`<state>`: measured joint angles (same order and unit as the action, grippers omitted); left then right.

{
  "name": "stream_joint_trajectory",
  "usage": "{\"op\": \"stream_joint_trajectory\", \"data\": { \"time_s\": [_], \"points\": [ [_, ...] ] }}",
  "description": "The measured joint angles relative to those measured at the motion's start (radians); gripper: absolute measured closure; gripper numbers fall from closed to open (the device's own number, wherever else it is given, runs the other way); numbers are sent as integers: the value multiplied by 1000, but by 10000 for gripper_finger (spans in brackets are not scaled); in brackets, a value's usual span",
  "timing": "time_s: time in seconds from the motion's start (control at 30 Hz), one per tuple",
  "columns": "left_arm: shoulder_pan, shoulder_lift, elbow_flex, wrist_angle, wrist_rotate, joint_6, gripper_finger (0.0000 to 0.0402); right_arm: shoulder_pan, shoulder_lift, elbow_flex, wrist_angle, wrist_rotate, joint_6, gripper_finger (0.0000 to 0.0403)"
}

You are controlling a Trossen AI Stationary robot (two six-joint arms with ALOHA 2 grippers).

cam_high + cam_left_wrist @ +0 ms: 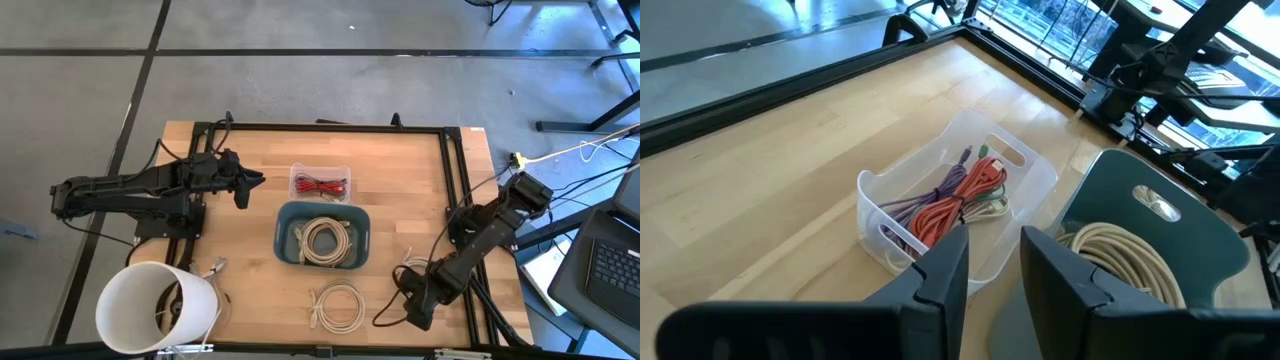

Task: Pick & Place USB Port
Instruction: Put the brown HDMI cable into the blue bin

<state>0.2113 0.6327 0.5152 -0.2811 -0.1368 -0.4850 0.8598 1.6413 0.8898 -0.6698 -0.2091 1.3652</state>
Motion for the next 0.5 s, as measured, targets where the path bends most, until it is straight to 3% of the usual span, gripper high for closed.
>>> {"op": "stream_joint_trajectory", "data": {
  "time_s": [0.3, 0.4, 0.5],
  "points": [
    [0, 0, 0, 0, -3, -3, 316, 19, -12, -125, 136, 5, 45, 210],
    [0, 0, 0, 0, -3, -11, 316, 11, -12, -127, 132, 4, 29, 254],
    [0, 0, 0, 0, -3, -15, 316, 0, -7, -116, 113, -2, 17, 336]
  ]
}}
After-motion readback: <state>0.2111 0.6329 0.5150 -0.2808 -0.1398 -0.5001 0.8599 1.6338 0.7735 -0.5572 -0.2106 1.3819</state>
